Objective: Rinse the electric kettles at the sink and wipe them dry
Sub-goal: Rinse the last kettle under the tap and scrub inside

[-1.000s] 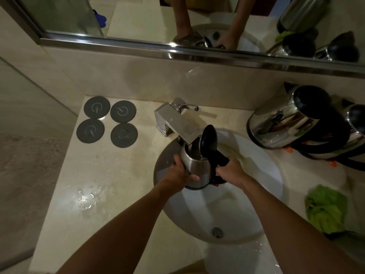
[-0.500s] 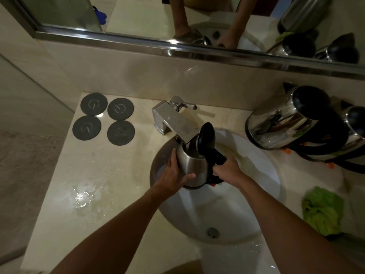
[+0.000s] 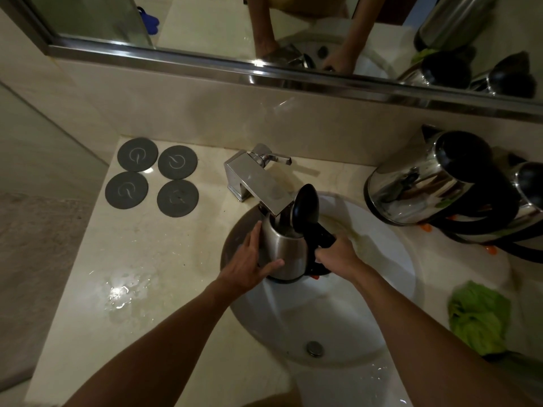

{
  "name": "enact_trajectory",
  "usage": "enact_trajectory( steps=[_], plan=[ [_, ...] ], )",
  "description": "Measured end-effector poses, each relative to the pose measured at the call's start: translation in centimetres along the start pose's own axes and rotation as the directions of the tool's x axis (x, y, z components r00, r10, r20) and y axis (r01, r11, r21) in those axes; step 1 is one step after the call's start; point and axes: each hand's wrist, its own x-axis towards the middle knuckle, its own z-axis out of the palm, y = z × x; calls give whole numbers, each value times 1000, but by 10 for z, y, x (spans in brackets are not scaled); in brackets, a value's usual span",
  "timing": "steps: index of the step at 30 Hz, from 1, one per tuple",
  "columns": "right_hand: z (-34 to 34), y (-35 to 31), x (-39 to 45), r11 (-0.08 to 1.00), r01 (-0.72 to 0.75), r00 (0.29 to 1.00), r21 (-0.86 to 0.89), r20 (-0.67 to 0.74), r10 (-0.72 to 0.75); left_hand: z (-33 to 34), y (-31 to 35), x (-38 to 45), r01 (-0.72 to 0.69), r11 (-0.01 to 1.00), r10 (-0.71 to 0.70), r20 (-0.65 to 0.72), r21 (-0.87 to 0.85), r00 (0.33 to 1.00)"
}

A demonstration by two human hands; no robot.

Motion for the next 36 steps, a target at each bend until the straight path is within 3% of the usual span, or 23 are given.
enact_trajectory(
  steps=[6, 15, 22, 36],
  plan=[
    [1, 2, 1, 1000, -23, 1000, 14, -2, 23, 5, 8, -4, -6, 980, 32, -130, 197, 991],
    [2, -2, -3, 999, -50, 998, 18, -31, 50, 25, 31, -3, 22, 996, -39, -217, -81, 975],
    [4, 1, -6, 999, -39, 999, 20, -32, 39, 36, 35, 6, 67, 936, -161, -251, -345, 955],
    [5, 4, -3, 999, -29, 999, -14, -31, 28, 43, 29, 10, 43, 938, -148, -284, -344, 947]
  ],
)
